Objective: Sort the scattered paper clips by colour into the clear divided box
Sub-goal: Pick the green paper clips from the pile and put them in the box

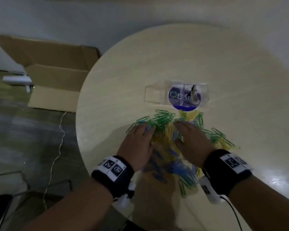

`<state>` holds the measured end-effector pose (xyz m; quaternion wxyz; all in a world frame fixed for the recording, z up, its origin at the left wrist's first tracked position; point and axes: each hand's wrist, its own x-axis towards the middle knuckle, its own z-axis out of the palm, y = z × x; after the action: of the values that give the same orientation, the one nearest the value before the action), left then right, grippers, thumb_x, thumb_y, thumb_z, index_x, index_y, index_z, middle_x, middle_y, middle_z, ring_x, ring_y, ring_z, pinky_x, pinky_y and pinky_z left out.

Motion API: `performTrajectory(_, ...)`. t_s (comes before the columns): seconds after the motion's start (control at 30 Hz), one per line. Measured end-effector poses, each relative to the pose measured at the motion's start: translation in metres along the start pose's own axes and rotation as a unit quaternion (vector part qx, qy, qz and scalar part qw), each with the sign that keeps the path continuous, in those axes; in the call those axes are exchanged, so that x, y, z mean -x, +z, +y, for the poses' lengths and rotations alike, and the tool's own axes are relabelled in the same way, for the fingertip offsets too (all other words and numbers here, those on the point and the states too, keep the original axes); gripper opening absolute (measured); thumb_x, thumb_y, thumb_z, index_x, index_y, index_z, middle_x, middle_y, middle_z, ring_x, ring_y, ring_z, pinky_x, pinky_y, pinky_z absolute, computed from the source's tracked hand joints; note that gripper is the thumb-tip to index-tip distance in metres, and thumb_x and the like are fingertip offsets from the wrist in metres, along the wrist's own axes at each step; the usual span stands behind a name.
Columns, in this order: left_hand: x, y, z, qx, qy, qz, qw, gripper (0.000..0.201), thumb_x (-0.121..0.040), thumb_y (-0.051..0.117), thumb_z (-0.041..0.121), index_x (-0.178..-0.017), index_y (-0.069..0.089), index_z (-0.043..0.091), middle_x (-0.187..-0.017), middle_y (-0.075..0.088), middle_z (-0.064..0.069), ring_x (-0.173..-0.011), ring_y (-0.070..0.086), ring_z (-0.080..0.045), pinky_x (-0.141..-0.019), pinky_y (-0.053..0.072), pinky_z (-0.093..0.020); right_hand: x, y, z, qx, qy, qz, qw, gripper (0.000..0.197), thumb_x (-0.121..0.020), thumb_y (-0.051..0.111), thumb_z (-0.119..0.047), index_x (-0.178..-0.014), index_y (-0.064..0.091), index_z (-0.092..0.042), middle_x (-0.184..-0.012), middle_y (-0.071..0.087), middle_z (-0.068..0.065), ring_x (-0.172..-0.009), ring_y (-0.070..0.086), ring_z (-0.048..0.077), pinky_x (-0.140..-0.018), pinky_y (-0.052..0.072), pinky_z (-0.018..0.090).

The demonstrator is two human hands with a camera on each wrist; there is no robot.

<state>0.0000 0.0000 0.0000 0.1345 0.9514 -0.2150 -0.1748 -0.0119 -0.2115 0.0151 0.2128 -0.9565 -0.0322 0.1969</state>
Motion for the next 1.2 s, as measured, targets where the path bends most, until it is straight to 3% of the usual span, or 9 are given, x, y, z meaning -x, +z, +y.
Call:
performTrajectory(0.13, -0.006, 0.022, 0.005, -0.048, -0.021, -0.048, 0.997, 0.067, -0.099, 0.041, 0.045, -0.153, 0.005, 0.032, -0.163, -0.009, 0.002, -0.15, -0.008, -0.028, -0.118, 0.02, -0.052, -0.016, 0.03, 0.006, 0.116, -0.048, -0.047, 0.991, 0.079, -0.088, 0.043, -0.06, -0.151, 0.009, -0.026, -0.161, 0.003, 0.002, -0.147, -0.006, 0.029, -0.119, 0.009, 0.046)
performTrajectory(0.27, 0.016, 0.033, -0.004, -0.04, 0.005, -0.068, 0.997, 0.062, -0.096, 0.04, 0.054, -0.149, 0.009, 0.047, -0.161, -0.024, 0.001, -0.146, -0.026, -0.031, -0.118, 0.004, -0.056, 0.012, 0.033, 0.03, 0.169, -0.057, -0.093, 0.98, 0.09, -0.072, 0.032, -0.084, -0.146, -0.004, -0.047, -0.158, -0.021, -0.002, -0.143, -0.024, 0.033, -0.116, 0.001, 0.056)
performTrajectory(0.4, 0.033, 0.035, -0.01, -0.025, 0.034, -0.076, 0.996, 0.058, -0.09, 0.04, 0.066, -0.143, 0.018, 0.059, -0.16, -0.024, 0.007, -0.144, -0.03, -0.03, -0.117, 0.0, -0.059, 0.04, 0.022, 0.051, 0.159, -0.048, -0.105, 0.98, 0.088, -0.063, 0.031, -0.092, -0.141, 0.004, -0.06, -0.16, -0.016, -0.006, -0.144, -0.02, 0.035, -0.115, 0.003, 0.06)
performTrajectory(0.53, 0.038, 0.023, -0.02, 0.067, 0.01, -0.028, 0.997, 0.045, -0.092, 0.043, 0.061, -0.136, 0.043, 0.053, -0.162, 0.01, 0.013, -0.15, -0.009, -0.024, -0.12, -0.001, -0.05, 0.044, 0.006, 0.052, 0.103, -0.063, -0.065, 0.991, 0.069, -0.068, 0.046, -0.083, -0.13, 0.045, -0.054, -0.156, 0.023, -0.008, -0.147, 0.006, 0.034, -0.115, 0.013, 0.057)
performTrajectory(0.67, 0.023, 0.003, -0.042, 0.082, -0.039, 0.183, 0.979, 0.024, -0.09, 0.055, 0.023, -0.109, 0.069, 0.026, -0.113, 0.066, 0.004, -0.107, 0.056, -0.023, -0.094, 0.045, -0.04, 0.004, -0.004, 0.042, -0.003, -0.138, 0.087, 0.987, 0.034, -0.078, 0.064, -0.029, -0.112, 0.067, -0.023, -0.121, 0.063, 0.005, -0.116, 0.053, 0.033, -0.099, 0.036, 0.035)
performTrajectory(0.77, 0.004, -0.006, -0.061, 0.064, -0.122, 0.157, 0.978, 0.022, -0.089, 0.063, 0.022, -0.11, 0.069, 0.023, -0.102, 0.062, -0.001, -0.093, 0.056, -0.026, -0.082, 0.049, -0.039, -0.045, -0.006, 0.018, 0.001, -0.145, 0.088, 0.985, 0.04, -0.081, 0.065, -0.013, -0.121, 0.062, -0.013, -0.117, 0.064, 0.012, -0.108, 0.055, 0.034, -0.096, 0.038, 0.034)
performTrajectory(0.9, -0.011, -0.008, -0.076, 0.067, -0.107, 0.095, 0.987, 0.012, -0.088, 0.064, 0.016, -0.098, 0.069, 0.017, -0.095, 0.059, -0.004, -0.089, 0.057, -0.027, -0.077, 0.049, -0.037, -0.088, 0.001, -0.005, 0.089, -0.134, 0.003, 0.987, 0.052, -0.084, 0.057, -0.017, -0.134, 0.048, -0.009, -0.131, 0.05, 0.013, -0.113, 0.045, 0.037, -0.1, 0.04, 0.045)
performTrajectory(1.1, -0.02, -0.023, -0.093, 0.084, -0.167, 0.047, 0.981, 0.006, -0.09, 0.061, 0.015, -0.095, 0.061, 0.019, -0.097, 0.055, -0.001, -0.09, 0.057, -0.022, -0.081, 0.047, -0.036, -0.095, 0.003, 0.002, 0.12, -0.084, 0.0, 0.989, 0.027, -0.085, 0.055, -0.017, -0.112, 0.06, -0.013, -0.105, 0.054, 0.012, -0.099, 0.05, 0.037, -0.091, 0.042, 0.044)
performTrajectory(1.2, -0.021, -0.029, -0.095, 0.109, -0.181, 0.036, 0.977, 0.014, -0.09, 0.06, 0.013, -0.101, 0.064, 0.02, -0.099, 0.06, -0.002, -0.092, 0.06, -0.021, -0.081, 0.047, -0.032, -0.09, -0.002, 0.003, 0.082, -0.057, -0.001, 0.995, 0.035, -0.088, 0.053, -0.023, -0.121, 0.057, -0.012, -0.111, 0.054, 0.013, -0.106, 0.048, 0.037, -0.095, 0.039, 0.042)
